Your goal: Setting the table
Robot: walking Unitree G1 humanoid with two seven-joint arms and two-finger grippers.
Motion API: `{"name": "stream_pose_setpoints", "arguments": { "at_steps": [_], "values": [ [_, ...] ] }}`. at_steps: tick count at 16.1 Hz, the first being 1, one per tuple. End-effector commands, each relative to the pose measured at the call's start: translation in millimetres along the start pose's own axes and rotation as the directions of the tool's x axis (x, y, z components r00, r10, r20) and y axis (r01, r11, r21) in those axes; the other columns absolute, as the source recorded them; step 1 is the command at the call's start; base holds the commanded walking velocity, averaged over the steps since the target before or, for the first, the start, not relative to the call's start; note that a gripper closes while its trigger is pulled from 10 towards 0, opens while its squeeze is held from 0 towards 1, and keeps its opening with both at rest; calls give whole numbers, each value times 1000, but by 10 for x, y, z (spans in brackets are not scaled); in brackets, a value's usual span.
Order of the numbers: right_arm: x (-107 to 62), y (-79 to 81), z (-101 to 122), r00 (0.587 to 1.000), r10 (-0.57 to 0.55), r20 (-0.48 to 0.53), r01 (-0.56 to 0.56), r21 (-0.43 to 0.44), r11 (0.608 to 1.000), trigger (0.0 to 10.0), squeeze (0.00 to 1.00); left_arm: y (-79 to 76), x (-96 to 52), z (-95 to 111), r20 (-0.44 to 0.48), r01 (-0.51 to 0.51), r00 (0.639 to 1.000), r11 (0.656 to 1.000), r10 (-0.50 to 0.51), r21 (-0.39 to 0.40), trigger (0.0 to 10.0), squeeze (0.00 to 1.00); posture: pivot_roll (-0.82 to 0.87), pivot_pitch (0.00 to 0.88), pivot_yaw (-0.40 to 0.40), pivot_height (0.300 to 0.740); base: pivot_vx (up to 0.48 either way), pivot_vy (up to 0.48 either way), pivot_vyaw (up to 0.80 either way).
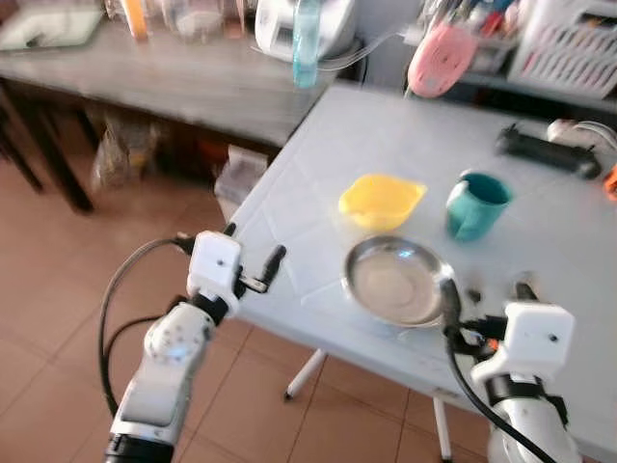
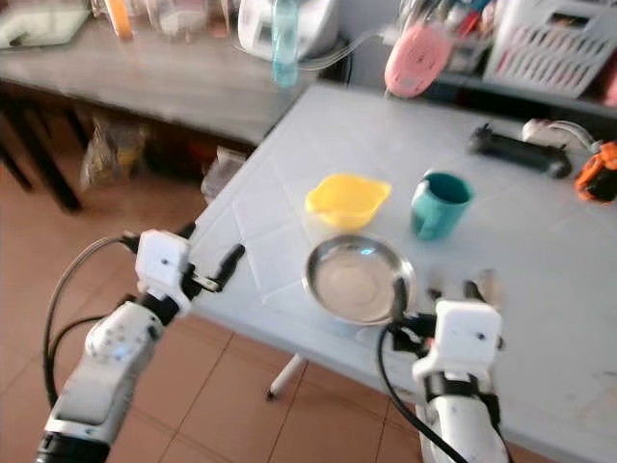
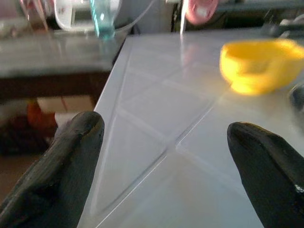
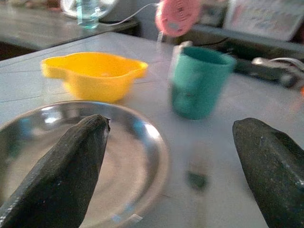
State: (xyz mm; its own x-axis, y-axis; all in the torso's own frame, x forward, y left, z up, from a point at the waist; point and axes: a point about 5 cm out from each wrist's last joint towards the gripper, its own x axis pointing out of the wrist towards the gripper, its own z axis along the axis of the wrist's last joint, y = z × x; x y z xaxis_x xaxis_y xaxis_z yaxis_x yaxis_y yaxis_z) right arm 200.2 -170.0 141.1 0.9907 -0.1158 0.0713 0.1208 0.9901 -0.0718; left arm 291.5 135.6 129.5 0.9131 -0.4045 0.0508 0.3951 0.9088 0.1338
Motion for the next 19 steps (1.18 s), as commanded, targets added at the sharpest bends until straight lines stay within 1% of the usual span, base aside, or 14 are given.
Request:
{"name": "stream_pose_setpoints", "arguments": {
  "at_steps": [1, 2, 5, 7, 9, 11, 12, 13, 14, 16, 17, 19],
  "values": [
    [-17, -18, 17, 1000, -8, 0, 8, -1, 1000, 10000, 0, -45, -22, -25, -10, 52, 999, 998, -52, -19, 10000, 0, 26, 152, -38, 740, 0, 0, 0],
    [-10, -13, 7, 1000, -10, -11, 10, 11, 1000, 10000, 0, -75, -35, -38, -15, 106, 994, 994, -107, -29, 10000, 0, 27, 154, -38, 740, 0, 0, 0],
    [12, -1, -11, 1000, -4, -26, 4, -2, 1000, 10000, 0, -124, -41, -62, -32, 190, 981, 980, -192, -53, 10000, 0, 30, 159, -40, 740, 0, 0, 0],
    [37, -22, -27, 999, -17, -41, 17, 2, 1000, 10000, 0, -82, -17, -27, -31, 233, 971, 971, -235, -59, 10000, 0, 34, 163, -42, 740, 0, 0, 0],
    [70, -35, -31, 998, -35, -53, 36, 18, 999, 10000, 0, -77, -7, -18, -27, 251, 967, 966, -253, -61, 10000, 0, 34, 164, -42, 740, 0, 0, 0],
    [118, -48, -58, 995, -64, -79, 68, 55, 996, 10000, 0, -89, 2, -21, -28, 263, 964, 962, -266, -73, 10000, 0, 32, 162, -40, 740, 0, 0, 0],
    [151, -51, -70, 994, -62, -84, 66, 43, 997, 10000, 0, -106, 9, -20, -28, 269, 962, 960, -271, -80, 10000, 0, 33, 163, -38, 740, 0, 0, 0],
    [231, -63, -92, 992, -72, -105, 80, 78, 994, 10000, 0, -146, 12, -15, -23, 290, 956, 953, -293, -93, 10000, 0, 32, 163, -37, 740, 0, 0, 0],
    [258, -64, -93, 991, -73, -110, 83, 88, 993, 10000, 0, -157, 12, -14, -23, 297, 954, 950, -300, -94, 10000, 0, 32, 164, -36, 740, 0, 0, 0],
    [350, -44, -88, 990, -67, -124, 80, 103, 991, 10000, 0, -167, 19, -5, -20, 306, 951, 947, -309, -97, 10000, 0, 35, 169, -36, 740, 0, 0, 0],
    [395, -24, -115, 987, -67, -148, 84, 114, 990, 10000, 0, -175, 24, 0, -19, 314, 948, 944, -318, -100, 10000, 0, 36, 172, -38, 740, 0, 0, 0],
    [437, 1, -143, 984, -61, -169, 83, 127, 988, 10000, 0, -184, 29, 2, -21, 325, 944, 940, -329, -99, 10000, 0, 36, 174, -39, 740, 0, 0, 0]
  ]
}}
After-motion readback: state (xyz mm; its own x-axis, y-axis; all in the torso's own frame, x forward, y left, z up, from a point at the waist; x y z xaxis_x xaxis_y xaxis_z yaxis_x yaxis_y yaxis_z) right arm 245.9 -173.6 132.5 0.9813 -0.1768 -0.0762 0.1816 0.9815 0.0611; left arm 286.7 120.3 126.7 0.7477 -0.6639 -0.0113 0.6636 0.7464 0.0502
